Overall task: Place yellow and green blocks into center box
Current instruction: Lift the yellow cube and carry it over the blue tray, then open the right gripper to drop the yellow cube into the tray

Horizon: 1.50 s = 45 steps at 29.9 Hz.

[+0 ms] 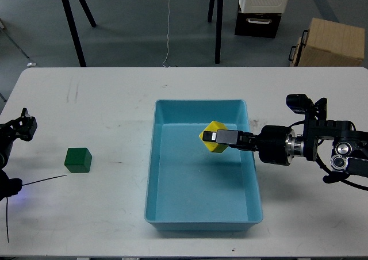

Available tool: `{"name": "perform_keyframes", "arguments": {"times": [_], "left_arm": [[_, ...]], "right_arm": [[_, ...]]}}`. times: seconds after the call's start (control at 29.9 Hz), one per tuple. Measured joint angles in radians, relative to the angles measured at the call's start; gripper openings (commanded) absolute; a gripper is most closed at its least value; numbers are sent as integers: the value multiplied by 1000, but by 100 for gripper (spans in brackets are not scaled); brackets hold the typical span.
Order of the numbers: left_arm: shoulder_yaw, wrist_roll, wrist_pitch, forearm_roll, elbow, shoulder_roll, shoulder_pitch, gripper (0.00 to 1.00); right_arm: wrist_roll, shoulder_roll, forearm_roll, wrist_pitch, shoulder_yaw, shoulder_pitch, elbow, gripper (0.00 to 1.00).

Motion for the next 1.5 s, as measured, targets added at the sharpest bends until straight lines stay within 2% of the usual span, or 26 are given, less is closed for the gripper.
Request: {"name": "perform_keyframes", "arguments": {"times": [0.13,0.23,0.3,0.64,0.84,0.94,1.07,1.2,1.34,1.5], "left_arm": [[0,0,0,0,0,0,-2,100],[0,0,0,0,0,0,-2,100],[0,0,0,0,0,0,-2,100],[0,0,0,0,0,3,-2,100],[0,0,0,0,0,3,-2,100],[1,0,0,0,0,3,-3,100],[1,0,0,0,0,3,-3,100],[2,0,0,0,0,3,-3,100],[2,0,-1,0,0,3,-2,100],[2,0,-2,1,0,3,-2,100]], "right_arm": [[-2,0,11,-9,0,-1,-11,82],[-2,1,23,-12,6,6,-14,88],[-2,1,31,-12,7,9,-15,96],[-2,14,42,-27,9,13,-30,99],[4,20,134,-182,13,4,-111,99],[9,19,214,-218,16,2,-120,99],[10,7,390,-225,55,-6,-120,99],[5,-27,629,-223,204,-49,-115,100],[-8,-57,1035,-210,384,-142,-90,100],[-21,-153,1505,-191,580,-294,-23,100]]}}
